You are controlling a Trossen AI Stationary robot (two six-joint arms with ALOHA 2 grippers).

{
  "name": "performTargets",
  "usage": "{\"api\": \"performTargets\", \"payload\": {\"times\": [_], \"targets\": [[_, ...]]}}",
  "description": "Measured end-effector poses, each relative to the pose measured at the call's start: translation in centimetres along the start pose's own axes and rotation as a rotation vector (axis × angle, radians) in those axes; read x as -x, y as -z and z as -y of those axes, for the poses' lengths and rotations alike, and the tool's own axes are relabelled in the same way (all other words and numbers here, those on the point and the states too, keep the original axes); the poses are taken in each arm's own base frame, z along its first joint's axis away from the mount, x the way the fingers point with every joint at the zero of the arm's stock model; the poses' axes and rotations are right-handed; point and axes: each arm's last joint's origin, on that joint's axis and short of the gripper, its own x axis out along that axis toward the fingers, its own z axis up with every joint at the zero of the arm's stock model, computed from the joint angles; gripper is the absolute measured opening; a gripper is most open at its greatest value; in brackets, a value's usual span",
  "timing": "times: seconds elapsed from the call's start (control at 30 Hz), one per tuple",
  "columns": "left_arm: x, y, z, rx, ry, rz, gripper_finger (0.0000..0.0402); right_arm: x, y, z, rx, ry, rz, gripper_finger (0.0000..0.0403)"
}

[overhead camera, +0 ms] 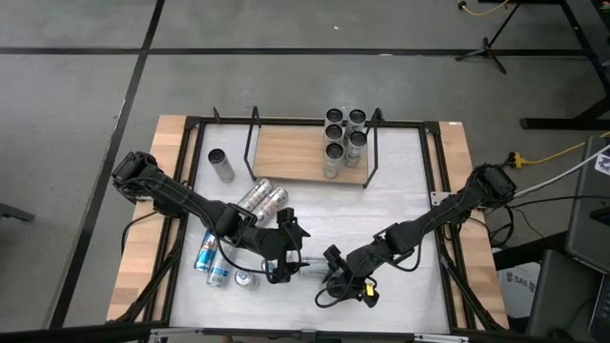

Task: Place canned beverage on shelf
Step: Put the white soda can aligned with the other white soda can on the shelf

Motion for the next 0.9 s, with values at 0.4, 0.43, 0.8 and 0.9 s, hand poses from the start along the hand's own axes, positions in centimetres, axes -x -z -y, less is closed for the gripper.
{"api": "performTargets", "payload": {"times": [0.4,0.43,0.8,0.9], "targets": [[0.0,0.0,0.0,0.0,0.0,-0.001,0.0348,0.1,-0.2,0.1,-0.037,0.0,-0.009,0.0255],[0.0,0.0,0.0,0.0,0.0,-0.001,0.0348,0.1,-0.4,0.1,-0.043,-0.002,-0.017,0.0257],[0.0,-0.1,0.0,0.005,0.004,0.013,0.0348,2.2,-4.7,0.6,-0.023,-0.021,-0.07,0.0247],[0.0,-0.2,0.1,0.009,0.007,0.024,0.0348,3.2,-6.1,1.0,-0.004,-0.018,-0.081,0.0247]]}}
